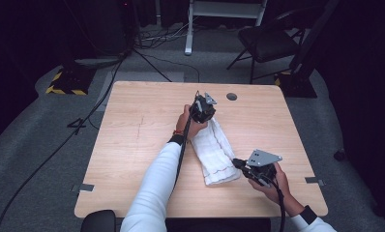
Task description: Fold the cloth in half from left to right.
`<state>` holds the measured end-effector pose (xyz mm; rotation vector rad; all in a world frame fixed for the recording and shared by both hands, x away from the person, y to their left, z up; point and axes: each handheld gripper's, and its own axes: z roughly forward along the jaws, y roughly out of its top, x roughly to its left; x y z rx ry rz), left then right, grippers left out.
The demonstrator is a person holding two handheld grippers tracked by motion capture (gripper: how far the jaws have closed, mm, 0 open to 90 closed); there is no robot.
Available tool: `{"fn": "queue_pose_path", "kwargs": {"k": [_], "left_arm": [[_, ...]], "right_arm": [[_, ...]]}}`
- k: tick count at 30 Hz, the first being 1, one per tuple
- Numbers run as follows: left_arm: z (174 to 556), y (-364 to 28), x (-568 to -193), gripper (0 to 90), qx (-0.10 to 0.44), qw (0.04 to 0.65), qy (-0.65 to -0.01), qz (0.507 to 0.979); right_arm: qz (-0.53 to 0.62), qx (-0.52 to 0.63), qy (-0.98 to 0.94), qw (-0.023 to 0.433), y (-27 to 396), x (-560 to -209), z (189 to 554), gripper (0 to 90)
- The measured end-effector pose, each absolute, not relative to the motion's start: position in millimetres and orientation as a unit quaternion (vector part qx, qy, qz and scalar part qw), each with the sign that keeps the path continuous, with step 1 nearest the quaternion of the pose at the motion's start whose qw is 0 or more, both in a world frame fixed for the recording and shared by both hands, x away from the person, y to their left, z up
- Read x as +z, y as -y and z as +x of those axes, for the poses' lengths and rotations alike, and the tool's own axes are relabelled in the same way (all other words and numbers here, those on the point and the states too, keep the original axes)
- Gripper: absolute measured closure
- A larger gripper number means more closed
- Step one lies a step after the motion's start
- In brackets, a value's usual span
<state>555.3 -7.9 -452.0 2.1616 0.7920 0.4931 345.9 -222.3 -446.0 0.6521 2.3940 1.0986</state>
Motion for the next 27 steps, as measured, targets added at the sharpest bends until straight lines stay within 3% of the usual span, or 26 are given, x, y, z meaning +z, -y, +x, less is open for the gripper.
{"fn": "queue_pose_path", "kwargs": {"k": [7, 9, 12, 18, 20, 24, 27], "left_arm": [[554.4, 17.9, -454.7, 82.7, 0.195, 0.377, -0.305, 0.853], [551.6, 17.2, -451.9, 80.1, 0.197, 0.377, -0.305, 0.852], [543.0, 12.8, -442.8, 75.9, 0.195, 0.386, -0.289, 0.854], [521.2, -2.0, -426.7, 53.7, 0.215, 0.39, -0.287, 0.848], [515.7, -10.2, -421.9, 41.2, 0.199, 0.4, -0.299, 0.844], [487.8, -22.9, -421.9, 29.3, 0.176, 0.398, -0.271, 0.859], [461.8, -30.4, -426.8, 25.9, 0.171, 0.391, -0.245, 0.871]], "right_arm": [[0.24, 0.37, -0.876, 0.197, 222.1, -458.9, 347.5, 85.4], [0.243, 0.359, -0.88, 0.195, 220.9, -461.7, 348.2, 79.6], [0.254, 0.35, -0.879, 0.2, 223.3, -464.7, 349.1, 78.7], [0.28, 0.343, -0.874, 0.202, 237.2, -467.8, 352.2, 70.2], [0.285, 0.343, -0.871, 0.207, 241.4, -466.0, 353.3, 67.8], [0.297, 0.354, -0.862, 0.208, 249.9, -461.6, 355.7, 63.1], [0.301, 0.354, -0.861, 0.208, 254.0, -462.9, 360.2, 60.0]]}}
